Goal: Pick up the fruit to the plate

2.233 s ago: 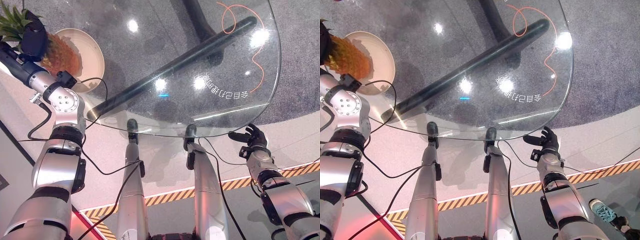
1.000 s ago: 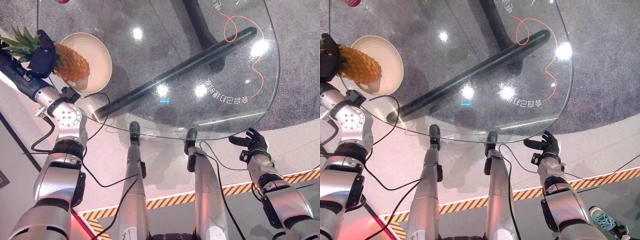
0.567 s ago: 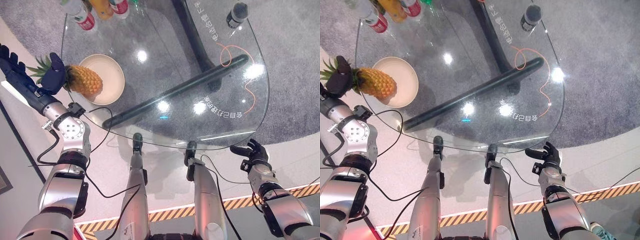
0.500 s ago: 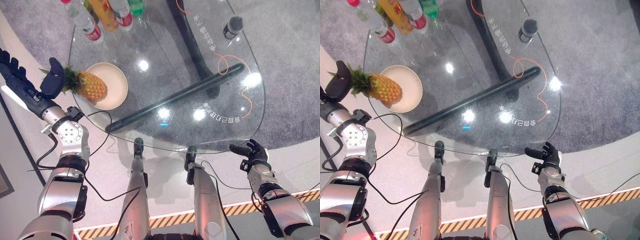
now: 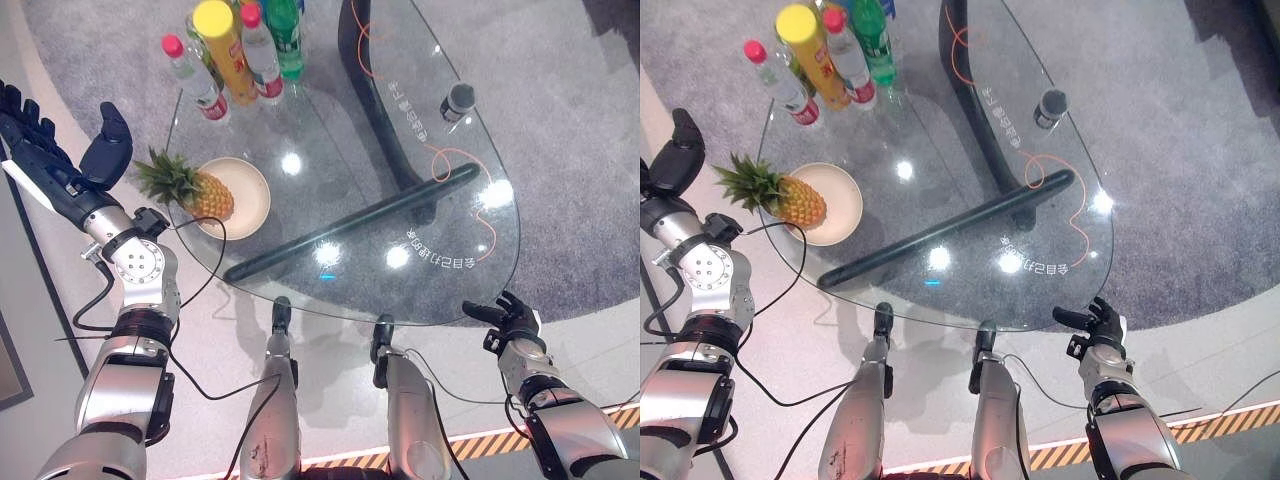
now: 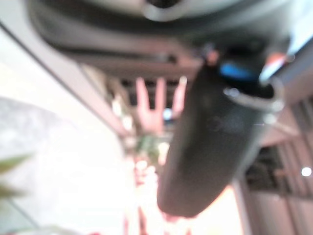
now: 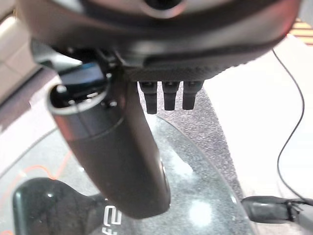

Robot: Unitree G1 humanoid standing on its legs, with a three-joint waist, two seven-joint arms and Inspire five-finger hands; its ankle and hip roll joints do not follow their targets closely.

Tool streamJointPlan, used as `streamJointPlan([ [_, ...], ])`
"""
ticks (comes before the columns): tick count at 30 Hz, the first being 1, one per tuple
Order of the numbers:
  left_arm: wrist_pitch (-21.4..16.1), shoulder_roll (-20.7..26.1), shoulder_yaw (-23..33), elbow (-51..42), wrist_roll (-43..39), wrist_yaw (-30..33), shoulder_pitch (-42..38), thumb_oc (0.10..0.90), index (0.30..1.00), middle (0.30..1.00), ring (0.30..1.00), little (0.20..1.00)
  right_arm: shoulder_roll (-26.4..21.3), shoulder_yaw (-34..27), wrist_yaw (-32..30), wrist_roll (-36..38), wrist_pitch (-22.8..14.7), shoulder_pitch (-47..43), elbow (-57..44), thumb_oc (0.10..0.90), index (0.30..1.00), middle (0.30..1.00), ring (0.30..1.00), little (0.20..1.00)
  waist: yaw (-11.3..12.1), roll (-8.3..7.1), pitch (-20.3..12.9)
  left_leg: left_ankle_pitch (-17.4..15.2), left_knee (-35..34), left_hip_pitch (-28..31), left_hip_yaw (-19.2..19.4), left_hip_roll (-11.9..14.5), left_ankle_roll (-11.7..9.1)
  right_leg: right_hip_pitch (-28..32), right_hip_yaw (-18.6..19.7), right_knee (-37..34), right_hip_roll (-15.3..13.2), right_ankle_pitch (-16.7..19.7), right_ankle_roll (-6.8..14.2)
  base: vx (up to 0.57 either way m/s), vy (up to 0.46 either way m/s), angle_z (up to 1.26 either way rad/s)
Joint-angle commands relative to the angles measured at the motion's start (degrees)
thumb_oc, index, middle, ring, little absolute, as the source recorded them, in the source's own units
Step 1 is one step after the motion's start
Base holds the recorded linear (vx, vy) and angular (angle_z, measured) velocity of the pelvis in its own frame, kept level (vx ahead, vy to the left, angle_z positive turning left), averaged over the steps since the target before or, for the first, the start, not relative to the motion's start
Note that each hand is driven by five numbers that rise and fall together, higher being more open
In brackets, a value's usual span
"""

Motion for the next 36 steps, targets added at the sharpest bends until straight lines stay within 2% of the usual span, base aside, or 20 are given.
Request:
streamJointPlan([
  [1, -4.5, 1.9, 2.6, -2.6, -0.3, -2.8, 0.1, 0.800, 0.900, 0.900, 0.900, 0.900, -0.6, -0.5, -0.3, -1.5, -1.6, 5.6, 1.0, 0.800, 0.900, 0.900, 0.900, 0.900, 0.0, -3.33, -7.6, -8.6, 2.0, 1.4, 2.8, -4.4, 1.3, 4.0, 0.7, -12.4, 1.1, 6.6, 0.3, 0.03, -0.016, 0.00],
  [6, 2.4, 1.2, 3.6, -3.2, -6.3, -9.6, 4.9, 0.800, 0.900, 0.900, 0.900, 0.900, -0.9, -2.2, 0.3, -2.9, -1.1, 9.0, 0.5, 0.800, 0.900, 0.900, 0.900, 0.900, 0.3, -2.79, -10.0, -8.4, -0.6, 5.1, 2.6, -4.3, 1.4, 7.8, 0.7, -14.4, 0.6, 6.9, 1.0, 0.05, -0.013, -0.01],
  [8, 6.7, 0.8, 4.7, -2.3, -10.4, -13.8, 8.4, 0.800, 0.900, 0.900, 0.900, 0.900, -0.9, -3.3, 1.8, -4.4, -0.9, 11.5, 0.6, 0.800, 0.900, 0.900, 0.900, 0.900, 0.3, -2.29, -11.7, -8.0, -2.1, 7.3, 2.7, -4.2, 1.4, 10.0, 0.5, -15.5, 0.4, 7.0, 1.2, 0.09, 0.015, 0.03],
  [10, 13.0, -0.3, 6.0, 0.0, -13.5, -19.8, 13.3, 0.800, 0.900, 0.900, 0.900, 0.900, -0.3, -4.2, 4.1, -7.0, -0.7, 14.9, 0.9, 0.800, 0.900, 0.900, 0.900, 0.900, 0.4, -1.50, -14.0, -7.5, -3.8, 9.8, 2.5, -4.2, 1.4, 12.5, 0.3, -16.6, 0.3, 7.2, 1.5, 0.15, 0.027, 0.07],
  [11, 13.6, -0.7, 6.2, 0.4, -13.0, -20.6, 14.7, 0.800, 0.900, 0.900, 0.900, 0.900, -0.1, -4.1, 4.5, -7.6, -0.5, 15.8, 0.8, 0.800, 0.900, 0.900, 0.900, 0.900, 0.3, -1.29, -14.5, -7.2, -4.4, 10.5, 2.4, -4.2, 1.5, 13.1, 0.2, -16.9, 0.3, 7.4, 1.5, 0.22, 0.031, 0.07],
  [12, 18.0, -2.5, 6.3, 2.2, -12.0, -23.6, 19.1, 0.800, 0.900, 0.900, 0.900, 0.900, 0.8, -4.3, 5.3, -9.2, 0.4, 18.2, 0.7, 0.800, 0.900, 0.900, 0.900, 0.900, 0.5, -0.88, -16.2, -6.6, -5.5, 12.1, 2.4, -4.1, 1.5, 14.7, 0.1, -17.7, 0.0, 7.9, 1.8, 0.18, 0.016, 0.06],
  [13, 20.8, -3.2, 6.4, 3.5, -11.9, -24.7, 20.9, 0.800, 0.900, 0.900, 0.900, 0.900, 1.2, -4.2, 5.8, -10.0, 0.9, 19.3, 0.6, 0.800, 0.900, 0.900, 0.900, 0.900, 0.4, -0.71, -17.0, -6.3, -6.3, 13.2, 2.4, -4.1, 1.5, 15.7, -0.1, -18.3, 0.0, 8.2, 2.0, 0.26, 0.026, 0.10],
  [18, 28.6, -7.2, 4.6, 14.4, -1.6, -32.4, 29.1, 0.800, 0.900, 0.900, 0.900, 0.900, 3.2, -3.6, 8.9, -14.1, 4.2, 23.8, 1.7, 0.800, 0.900, 0.900, 0.900, 0.900, 0.0, -0.18, -21.4, -5.8, -8.8, 18.1, 3.3, -3.5, 1.3, 20.4, -0.5, -21.3, -0.2, 9.5, 2.3, 0.20, 0.022, 0.03],
  [20, 33.7, -9.1, 3.6, 21.1, 4.9, -36.0, 32.9, 0.800, 0.900, 0.900, 0.900, 0.900, 3.9, -3.9, 10.8, -17.8, 6.2, 25.5, 3.1, 0.800, 0.900, 0.900, 0.900, 0.900, -0.4, 0.22, -23.6, -6.1, -9.4, 20.4, 4.4, -2.9, 1.1, 22.5, -0.8, -22.5, -0.3, 9.9, 2.5, 0.22, 0.073, -0.02],
  [22, 36.3, -9.5, 2.6, 24.1, 8.5, -37.7, 34.1, 0.800, 0.900, 0.900, 0.900, 0.900, 4.0, -3.6, 12.4, -19.8, 7.8, 25.8, 3.9, 0.800, 0.900, 0.900, 0.900, 0.900, -0.8, 0.47, -24.4, -6.3, -9.8, 21.4, 5.0, -2.7, 1.0, 23.5, -1.0, -23.1, -0.3, 9.9, 2.5, 0.09, 0.058, -0.07],
  [24, 40.7, -10.2, 0.6, 26.7, 13.6, -40.4, 35.6, 0.800, 0.900, 0.900, 0.900, 0.900, 4.5, -2.3, 14.4, -23.0, 10.3, 25.9, 5.0, 0.800, 0.900, 0.900, 0.900, 0.900, -1.2, 0.73, -25.1, -6.6, -9.8, 22.4, 5.7, -2.3, 0.9, 24.5, -1.1, -23.3, -0.3, 9.8, 2.4, 0.08, 0.058, -0.03],
  [25, 41.2, -10.3, 0.4, 26.9, 14.1, -40.7, 35.7, 0.800, 0.900, 0.900, 0.900, 0.900, 4.6, -2.2, 14.8, -23.5, 10.6, 25.9, 5.1, 0.800, 0.900, 0.900, 0.900, 0.900, -1.2, 0.77, -25.1, -6.7, -9.8, 22.6, 5.8, -2.3, 0.9, 24.7, -1.1, -23.4, -0.3, 9.7, 2.4, 0.07, 0.058, -0.01],
  [28, 48.9, -11.9, -1.5, 29.0, 15.8, -44.4, 36.8, 0.800, 0.900, 0.900, 0.900, 0.900, 5.5, -0.9, 16.4, -26.6, 12.5, 26.0, 6.9, 0.800, 0.900, 0.900, 0.900, 0.900, -1.8, 1.19, -25.9, -7.4, -9.8, 24.1, 6.6, -2.1, 1.0, 26.0, -1.3, -23.5, -0.4, 9.3, 2.3, 0.09, 0.064, -0.04],
  [32, 52.9, -13.3, -3.7, 30.3, 18.0, -48.1, 37.0, 0.800, 0.900, 0.900, 0.900, 0.900, 6.4, 0.4, 17.3, -30.0, 14.5, 25.8, 8.1, 0.800, 0.900, 0.900, 0.900, 0.900, -2.0, 1.42, -26.6, -8.0, -9.8, 25.3, 7.0, -1.9, 1.1, 27.1, -1.6, -23.7, -0.3, 9.1, 2.2, 0.05, 0.020, -0.11],
  [36, 54.3, -13.8, -4.1, 30.4, 18.2, -48.2, 37.0, 0.800, 0.900, 0.900, 0.900, 0.900, 6.9, 1.3, 18.1, -31.7, 15.3, 25.7, 8.2, 0.800, 0.900, 0.900, 0.900, 0.900, -2.0, 1.51, -27.0, -8.5, -9.8, 26.1, 7.1, -1.8, 1.1, 27.8, -1.8, -23.9, -0.3, 8.8, 2.2, 0.02, 0.008, -0.03],
])
